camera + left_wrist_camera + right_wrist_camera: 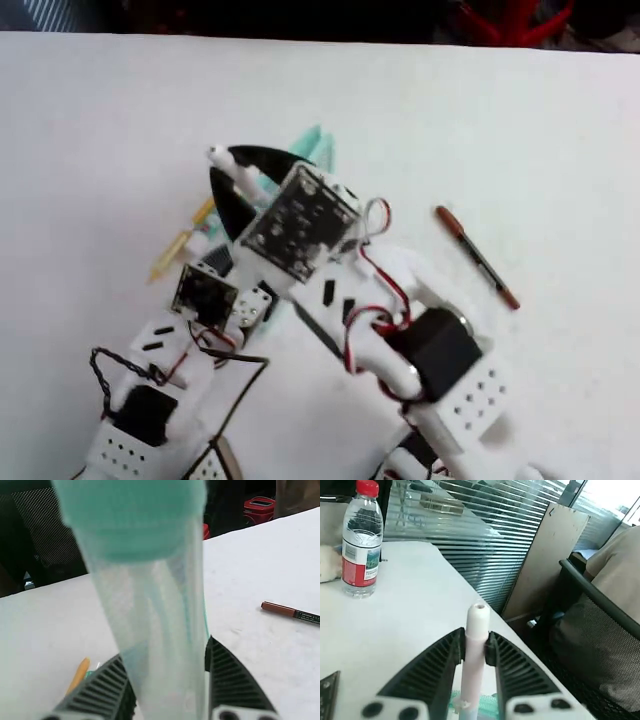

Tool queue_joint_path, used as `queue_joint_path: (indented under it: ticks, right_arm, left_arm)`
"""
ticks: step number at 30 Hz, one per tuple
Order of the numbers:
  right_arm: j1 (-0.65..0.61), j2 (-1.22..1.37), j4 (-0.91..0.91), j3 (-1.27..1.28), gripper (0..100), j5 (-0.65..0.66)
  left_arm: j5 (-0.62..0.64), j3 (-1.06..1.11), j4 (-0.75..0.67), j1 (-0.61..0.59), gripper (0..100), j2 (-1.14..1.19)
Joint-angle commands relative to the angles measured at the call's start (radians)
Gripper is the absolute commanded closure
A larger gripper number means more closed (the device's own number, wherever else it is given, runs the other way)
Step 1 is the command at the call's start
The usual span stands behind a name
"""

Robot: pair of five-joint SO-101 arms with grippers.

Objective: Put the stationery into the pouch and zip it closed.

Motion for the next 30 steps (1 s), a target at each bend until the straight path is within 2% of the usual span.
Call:
queue_joint_path:
  ticks: [1,3,8,16,26,30]
  right_arm:
    - [0.015,-0.054,0.005,0.003,98.0,-0.008]
    - [0.015,-0.054,0.039,0.009,94.7,-0.008]
    - [0.016,-0.053,0.102,0.015,74.0,-0.006]
    - [0.062,-0.054,0.096,-0.006,80.5,-0.005]
    - [0.203,-0.058,0.101,-0.011,80.7,-0.002]
    - [0.334,-0.058,0.12,-0.005,80.7,-0.006]
  left_arm:
    - [0.0,-0.008,-0.02,-0.005,81,-0.004]
    - [0.0,-0.008,-0.02,-0.005,81,-0.004]
    - [0.0,-0.006,-0.02,-0.004,81,-0.004]
    - [0.0,-0.005,-0.02,-0.004,81,-0.004]
    - [0.0,-0.008,-0.02,-0.008,81,-0.004]
    - [0.014,-0.04,-0.037,-0.111,81,-0.004]
